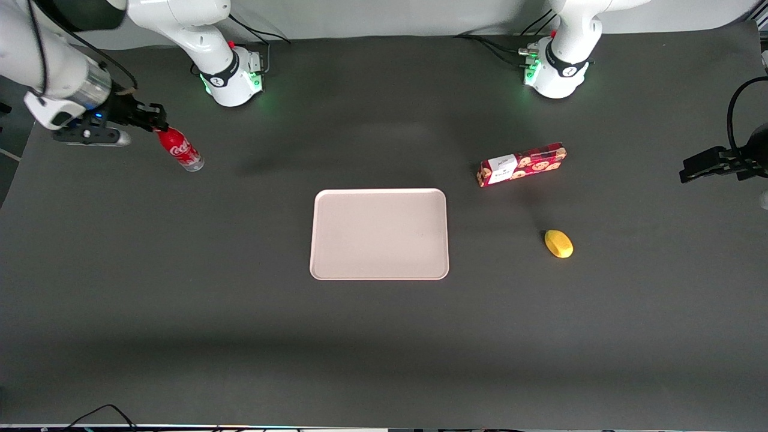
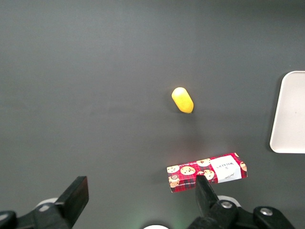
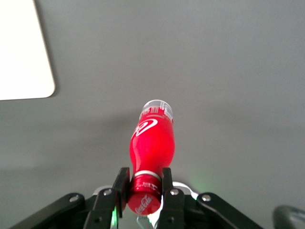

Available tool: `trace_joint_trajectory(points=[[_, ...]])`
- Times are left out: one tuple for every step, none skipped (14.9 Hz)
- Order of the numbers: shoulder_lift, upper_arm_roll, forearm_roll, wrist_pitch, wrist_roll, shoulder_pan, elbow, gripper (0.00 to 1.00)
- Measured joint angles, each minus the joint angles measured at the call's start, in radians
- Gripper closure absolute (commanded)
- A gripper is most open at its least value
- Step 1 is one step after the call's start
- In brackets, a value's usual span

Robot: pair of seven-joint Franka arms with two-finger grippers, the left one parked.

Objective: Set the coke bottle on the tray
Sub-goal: 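Carry the held bottle over the white tray with the right gripper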

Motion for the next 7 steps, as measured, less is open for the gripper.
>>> trace_joint_trajectory(points=[[0.042, 0.013, 0.005, -0.072, 0.005, 0.000, 0.105, 1.00], [0.089, 0.030, 0.017, -0.139, 0.025, 0.001, 0.209, 1.00], [0.136, 0.047, 0.036, -0.192, 0.055, 0.001, 0.304, 1.00], [0.183, 0.067, 0.057, -0.235, 0.089, 0.002, 0.393, 1.00], [0.227, 0.089, 0.076, -0.270, 0.129, 0.003, 0.473, 1.00], [0.267, 0.113, 0.097, -0.292, 0.176, 0.004, 0.538, 1.00], [0.301, 0.139, 0.121, -0.301, 0.234, 0.004, 0.588, 1.00]])
